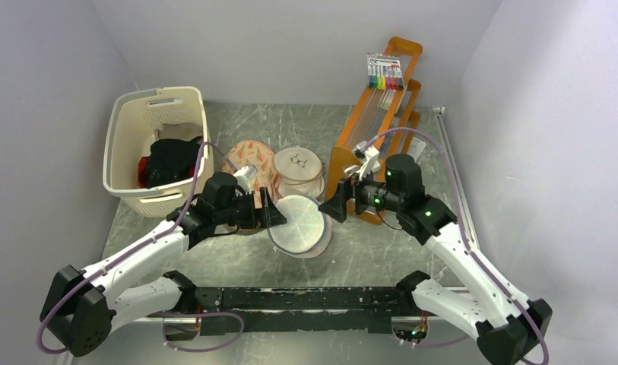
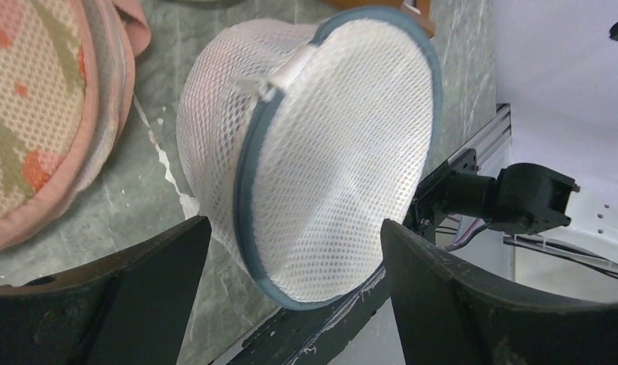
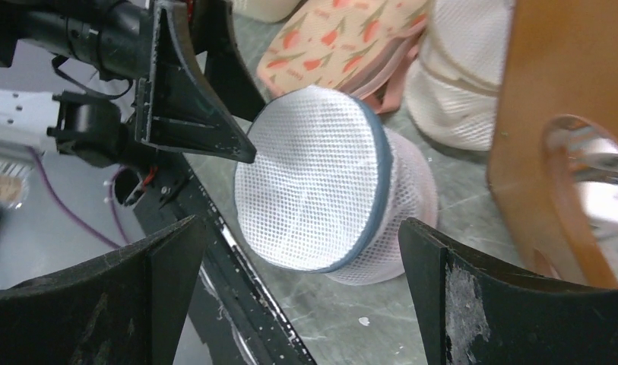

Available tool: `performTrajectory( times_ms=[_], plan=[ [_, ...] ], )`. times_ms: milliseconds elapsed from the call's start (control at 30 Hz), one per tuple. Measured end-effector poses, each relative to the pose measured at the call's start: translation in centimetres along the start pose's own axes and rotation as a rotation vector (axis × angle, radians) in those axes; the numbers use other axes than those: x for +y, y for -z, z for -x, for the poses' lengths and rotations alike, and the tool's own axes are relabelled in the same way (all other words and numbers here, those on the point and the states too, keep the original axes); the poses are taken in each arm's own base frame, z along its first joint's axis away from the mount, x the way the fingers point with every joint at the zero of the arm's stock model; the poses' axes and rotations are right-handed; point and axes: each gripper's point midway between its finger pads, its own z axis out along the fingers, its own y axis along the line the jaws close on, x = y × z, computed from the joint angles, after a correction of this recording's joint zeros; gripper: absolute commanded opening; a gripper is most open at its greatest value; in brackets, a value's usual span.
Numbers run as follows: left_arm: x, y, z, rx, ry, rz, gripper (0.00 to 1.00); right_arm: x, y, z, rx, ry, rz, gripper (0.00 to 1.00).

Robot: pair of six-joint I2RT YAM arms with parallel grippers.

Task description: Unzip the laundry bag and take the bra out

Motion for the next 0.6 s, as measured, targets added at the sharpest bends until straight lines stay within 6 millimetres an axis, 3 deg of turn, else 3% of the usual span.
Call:
performTrajectory(
  times_ms=[167, 300, 333, 400, 467, 600],
  plan=[
    [1.3, -0.6, -1.6, -0.019, 0.067, -0.006, 0.94, 1.1, -2.6, -2.6, 0.087, -0.025, 0.080, 1.00],
    [1.1, -0.7, -1.4, -0.036, 0.095, -0.021, 0.94, 2.4, -4.3, -5.3, 0.176, -0.011, 0.092, 1.00],
    [0.9, -0.8, -1.3, -0.043, 0.101, -0.028, 0.98, 2.8, -4.7, -5.9, 0.195, -0.001, 0.090, 1.00],
    [0.6, -0.8, -0.9, -0.055, 0.106, -0.039, 0.84, 3.2, -5.2, -6.8, 0.218, 0.016, 0.071, 1.00],
    [0.4, -0.8, -0.7, -0.066, 0.115, -0.047, 0.79, 3.0, -5.6, -7.4, 0.229, 0.023, 0.034, 1.00],
    [0.5, -0.8, -0.4, -0.087, 0.119, -0.043, 0.69, 0.7, -5.9, -8.0, 0.228, 0.017, -0.098, 0.92]
  ],
)
